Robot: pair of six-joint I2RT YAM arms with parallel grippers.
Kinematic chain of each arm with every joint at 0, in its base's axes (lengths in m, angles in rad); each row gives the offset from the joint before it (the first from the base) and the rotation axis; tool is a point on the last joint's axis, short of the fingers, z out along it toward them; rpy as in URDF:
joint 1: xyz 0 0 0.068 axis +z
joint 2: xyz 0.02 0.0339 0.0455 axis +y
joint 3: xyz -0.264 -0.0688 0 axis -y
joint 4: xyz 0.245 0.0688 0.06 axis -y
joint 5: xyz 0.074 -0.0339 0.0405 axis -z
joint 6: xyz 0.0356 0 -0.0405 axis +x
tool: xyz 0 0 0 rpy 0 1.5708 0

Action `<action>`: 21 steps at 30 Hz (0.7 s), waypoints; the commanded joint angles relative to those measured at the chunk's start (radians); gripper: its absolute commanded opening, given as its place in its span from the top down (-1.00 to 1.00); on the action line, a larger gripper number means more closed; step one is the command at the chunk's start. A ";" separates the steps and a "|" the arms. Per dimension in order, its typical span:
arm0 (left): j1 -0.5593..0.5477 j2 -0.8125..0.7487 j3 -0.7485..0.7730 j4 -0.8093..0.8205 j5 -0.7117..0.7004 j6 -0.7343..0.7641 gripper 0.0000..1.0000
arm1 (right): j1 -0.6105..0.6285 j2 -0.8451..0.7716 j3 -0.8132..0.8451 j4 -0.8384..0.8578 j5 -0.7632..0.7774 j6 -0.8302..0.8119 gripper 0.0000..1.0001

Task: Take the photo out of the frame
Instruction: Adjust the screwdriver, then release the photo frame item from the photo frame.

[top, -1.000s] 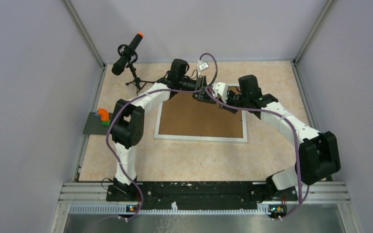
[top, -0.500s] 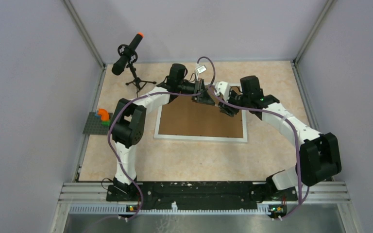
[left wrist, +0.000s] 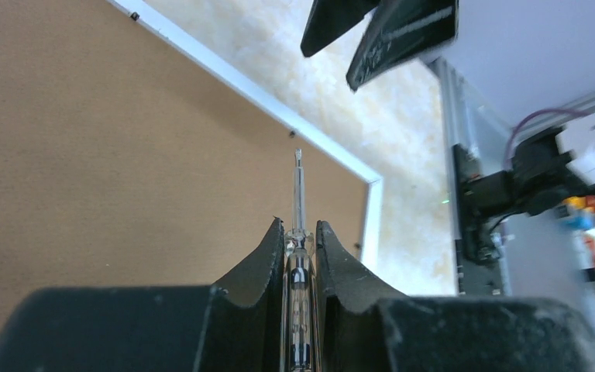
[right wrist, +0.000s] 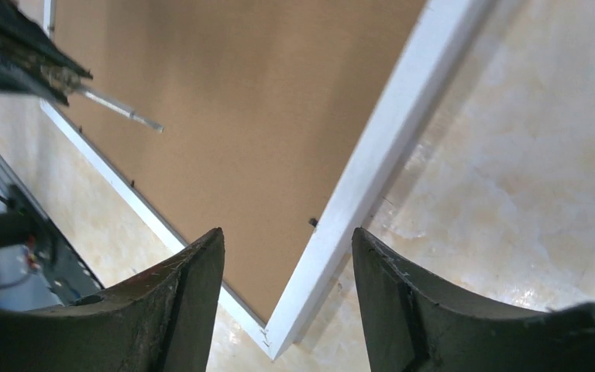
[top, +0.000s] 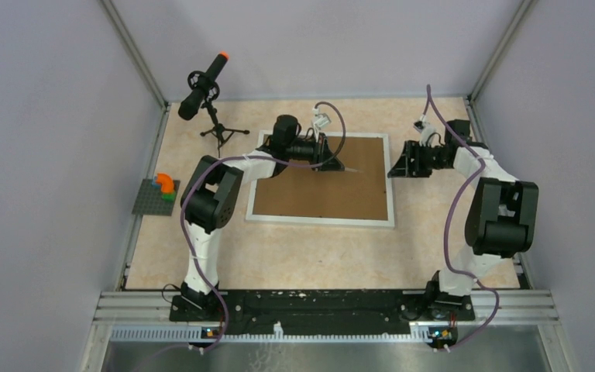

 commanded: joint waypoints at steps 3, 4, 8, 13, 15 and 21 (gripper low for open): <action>-0.040 0.024 -0.020 0.150 -0.015 0.292 1.00 | -0.037 0.120 0.082 0.040 -0.004 0.202 -0.13; -0.046 0.025 -0.018 0.139 -0.007 0.332 1.00 | -0.038 0.142 0.097 0.038 0.003 0.206 -0.12; -0.085 0.013 -0.037 0.049 0.006 0.518 1.00 | -0.035 0.216 0.134 0.043 0.030 0.239 -0.04; -0.121 0.006 -0.088 0.054 -0.005 0.574 1.00 | -0.015 0.251 0.136 0.033 0.066 0.249 0.02; -0.137 0.012 -0.097 0.071 -0.014 0.582 1.00 | -0.005 0.247 0.114 0.029 0.076 0.244 0.03; -0.157 0.047 -0.094 0.121 -0.047 0.567 1.00 | 0.013 0.233 0.069 0.029 0.128 0.227 0.06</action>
